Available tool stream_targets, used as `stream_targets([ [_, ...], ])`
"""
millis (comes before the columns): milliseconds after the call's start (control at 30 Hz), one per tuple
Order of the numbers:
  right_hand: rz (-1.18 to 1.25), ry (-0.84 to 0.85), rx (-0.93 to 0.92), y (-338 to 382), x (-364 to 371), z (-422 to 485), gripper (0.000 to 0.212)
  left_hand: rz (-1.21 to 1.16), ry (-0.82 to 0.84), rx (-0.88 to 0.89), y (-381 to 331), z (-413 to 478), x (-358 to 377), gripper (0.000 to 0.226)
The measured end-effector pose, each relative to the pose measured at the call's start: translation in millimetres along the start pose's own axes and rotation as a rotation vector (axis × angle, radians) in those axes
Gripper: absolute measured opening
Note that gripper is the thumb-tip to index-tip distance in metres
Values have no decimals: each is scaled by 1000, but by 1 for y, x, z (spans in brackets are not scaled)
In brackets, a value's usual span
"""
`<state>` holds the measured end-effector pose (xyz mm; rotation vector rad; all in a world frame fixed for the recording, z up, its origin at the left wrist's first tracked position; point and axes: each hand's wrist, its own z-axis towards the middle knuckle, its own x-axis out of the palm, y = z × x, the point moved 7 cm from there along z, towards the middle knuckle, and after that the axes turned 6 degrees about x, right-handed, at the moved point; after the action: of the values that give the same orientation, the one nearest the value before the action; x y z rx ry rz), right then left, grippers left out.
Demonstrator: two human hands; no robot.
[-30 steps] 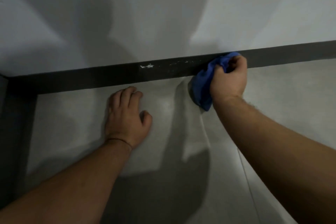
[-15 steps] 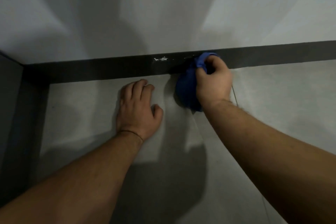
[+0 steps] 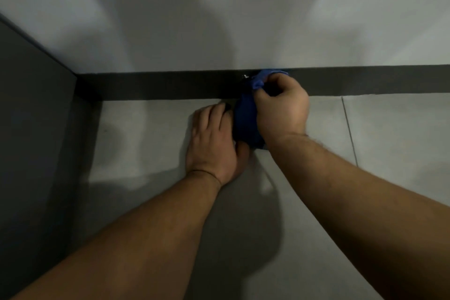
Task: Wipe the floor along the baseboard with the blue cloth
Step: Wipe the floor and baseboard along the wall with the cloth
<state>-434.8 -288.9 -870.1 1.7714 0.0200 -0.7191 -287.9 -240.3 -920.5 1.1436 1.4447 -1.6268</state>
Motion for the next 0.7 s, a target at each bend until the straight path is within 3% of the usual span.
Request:
stream_targets([
  [233,80,-98,89,-10,-16,4,17,-16,-18,2,3,-1,-1,71],
  [500,-150,13,-234,20,17,-11,30,-119,28,-95,9,0,1,77],
  [700,-335,110,-482,25,-14,-20,33,-211,-26,-121,9,-5,-12,55],
])
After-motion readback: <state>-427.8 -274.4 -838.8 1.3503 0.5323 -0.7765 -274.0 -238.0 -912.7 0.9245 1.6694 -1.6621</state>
